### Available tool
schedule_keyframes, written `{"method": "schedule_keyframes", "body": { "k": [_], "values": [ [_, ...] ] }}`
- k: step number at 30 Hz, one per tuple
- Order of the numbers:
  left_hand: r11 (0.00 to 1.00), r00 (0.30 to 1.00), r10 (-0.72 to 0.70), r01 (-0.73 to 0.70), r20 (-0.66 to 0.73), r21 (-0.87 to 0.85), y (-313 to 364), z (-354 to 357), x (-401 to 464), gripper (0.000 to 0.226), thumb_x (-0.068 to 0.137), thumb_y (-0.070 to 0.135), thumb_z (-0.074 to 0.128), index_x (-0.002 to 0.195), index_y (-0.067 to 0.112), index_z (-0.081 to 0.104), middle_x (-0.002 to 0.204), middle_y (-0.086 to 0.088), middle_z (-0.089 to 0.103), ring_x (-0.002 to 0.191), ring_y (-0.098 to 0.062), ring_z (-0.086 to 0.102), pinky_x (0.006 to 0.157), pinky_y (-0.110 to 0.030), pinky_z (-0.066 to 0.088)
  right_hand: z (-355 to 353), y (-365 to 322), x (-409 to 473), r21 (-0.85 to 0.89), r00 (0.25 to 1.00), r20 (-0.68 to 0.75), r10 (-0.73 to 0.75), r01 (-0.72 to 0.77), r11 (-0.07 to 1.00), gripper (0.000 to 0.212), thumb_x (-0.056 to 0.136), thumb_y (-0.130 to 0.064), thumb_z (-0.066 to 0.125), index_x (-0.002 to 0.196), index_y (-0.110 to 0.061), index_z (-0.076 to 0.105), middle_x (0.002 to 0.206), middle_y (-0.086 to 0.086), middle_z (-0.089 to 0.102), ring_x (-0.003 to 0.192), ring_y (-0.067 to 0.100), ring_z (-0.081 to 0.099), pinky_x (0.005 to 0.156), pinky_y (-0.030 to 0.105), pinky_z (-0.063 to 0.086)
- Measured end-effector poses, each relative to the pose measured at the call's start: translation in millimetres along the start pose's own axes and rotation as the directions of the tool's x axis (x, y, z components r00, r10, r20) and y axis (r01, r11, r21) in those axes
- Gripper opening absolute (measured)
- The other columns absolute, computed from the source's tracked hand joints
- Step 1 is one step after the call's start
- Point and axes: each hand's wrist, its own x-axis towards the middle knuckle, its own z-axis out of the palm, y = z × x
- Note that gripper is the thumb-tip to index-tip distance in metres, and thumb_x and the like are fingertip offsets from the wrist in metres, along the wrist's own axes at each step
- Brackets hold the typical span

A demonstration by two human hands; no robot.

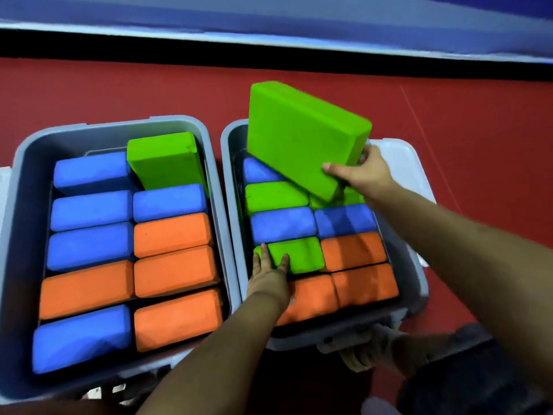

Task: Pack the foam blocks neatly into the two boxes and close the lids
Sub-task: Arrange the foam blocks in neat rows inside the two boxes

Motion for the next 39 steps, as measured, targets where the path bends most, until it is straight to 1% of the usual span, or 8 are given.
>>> {"method": "schedule_keyframes", "body": {
  "k": [2, 4, 10, 16, 21, 28, 34, 39],
  "values": [
    [1.000, 1.000, -0.014, 0.014, 0.012, -0.004, -0.5, -2.3, 1.5, 0.096, 0.083, 0.031, 0.072, 0.152, 0.034, 0.006, 0.153, -0.011, -0.032, 0.146, -0.032, -0.017, 0.120, -0.036, 0.010, -23.9, -17.9, 2.2, -0.308, 0.975, -0.004, -0.222, 0.210, 0.928, 0.080, 0.057, -0.029, 0.089, 0.119, -0.005, 0.045, 0.119, 0.012, 0.059, 0.107, 0.023, 0.058, 0.094, 0.036, 0.047],
    [1.000, 0.999, -0.025, 0.025, 0.023, -0.007, 0.0, -3.0, 2.4, 0.096, 0.082, 0.031, 0.072, 0.152, 0.034, 0.006, 0.153, -0.010, -0.033, 0.145, -0.032, -0.017, 0.120, -0.037, 0.009, -46.1, -35.1, 3.9, -0.560, 0.912, 0.111, -0.394, 0.385, 0.734, 0.080, 0.061, -0.023, 0.087, 0.123, -0.002, 0.043, 0.123, 0.018, 0.051, 0.114, 0.028, 0.049, 0.094, 0.031, 0.036],
    [1.000, 0.999, -0.025, 0.025, 0.020, -0.003, -0.4, -2.0, 3.4, 0.098, 0.082, 0.033, 0.073, 0.152, 0.034, 0.005, 0.153, -0.011, -0.033, 0.145, -0.033, -0.017, 0.120, -0.036, 0.008, -81.7, -39.0, 21.6, -0.730, 0.789, 0.492, -0.366, 0.604, 0.319, 0.082, 0.062, -0.014, 0.081, 0.134, -0.005, 0.040, 0.127, 0.022, 0.045, 0.117, 0.040, 0.046, 0.100, 0.044, 0.039],
    [1.000, 0.999, -0.030, 0.030, 0.033, -0.006, -0.6, -3.5, 5.5, 0.100, 0.081, 0.033, 0.074, 0.152, 0.034, 0.003, 0.152, -0.010, -0.035, 0.145, -0.032, -0.019, 0.120, -0.035, 0.007, -82.7, -39.8, 27.1, -0.786, 0.826, 0.439, -0.354, 0.544, 0.294, 0.096, 0.068, -0.015, 0.081, 0.148, -0.011, 0.027, 0.137, 0.024, 0.037, 0.120, 0.046, 0.042, 0.103, 0.045, 0.035],
    [0.999, 0.998, -0.034, 0.035, 0.052, -0.007, -0.6, -5.9, 8.6, 0.101, 0.081, 0.032, 0.074, 0.152, 0.034, 0.002, 0.151, -0.009, -0.037, 0.144, -0.032, -0.021, 0.120, -0.036, 0.010, -66.0, -61.2, 37.2, -0.778, 0.743, 0.517, -0.424, 0.615, 0.129, 0.092, 0.071, -0.013, 0.077, 0.148, -0.011, 0.027, 0.135, 0.027, 0.038, 0.120, 0.046, 0.039, 0.096, 0.052, 0.039],
    [0.999, 0.998, -0.030, 0.031, 0.061, -0.013, 0.4, -7.4, 9.7, 0.103, 0.081, 0.031, 0.074, 0.152, 0.034, 0.001, 0.150, -0.009, -0.038, 0.144, -0.032, -0.022, 0.119, -0.035, 0.010, -59.6, -91.1, 45.8, -0.837, 0.731, 0.497, -0.467, 0.547, -0.034, 0.088, 0.068, -0.017, 0.076, 0.145, -0.018, 0.033, 0.134, 0.026, 0.038, 0.118, 0.045, 0.041, 0.093, 0.055, 0.035],
    [0.999, 0.997, -0.033, 0.035, 0.073, -0.021, 0.4, -8.5, 9.3, 0.103, 0.081, 0.030, 0.074, 0.152, 0.035, 0.000, 0.150, -0.008, -0.039, 0.144, -0.032, -0.023, 0.119, -0.035, 0.010, -44.2, -92.0, 51.2, -0.764, 0.694, 0.640, -0.330, 0.620, -0.178, 0.081, 0.071, -0.019, 0.074, 0.144, -0.021, 0.038, 0.126, 0.023, 0.044, 0.115, 0.041, 0.045, 0.088, 0.050, 0.038],
    [0.999, 0.997, -0.032, 0.035, 0.074, -0.041, 0.8, -9.3, 7.2, 0.103, 0.080, 0.030, 0.075, 0.152, 0.035, 0.001, 0.150, -0.008, -0.039, 0.144, -0.032, -0.023, 0.119, -0.034, 0.009, -15.8, -82.0, 58.0, -0.742, 0.715, 0.669, -0.203, 0.655, -0.140, 0.083, 0.072, -0.011, 0.071, 0.145, -0.018, 0.034, 0.126, 0.024, 0.042, 0.116, 0.041, 0.043, 0.094, 0.045, 0.039]
  ]
}}
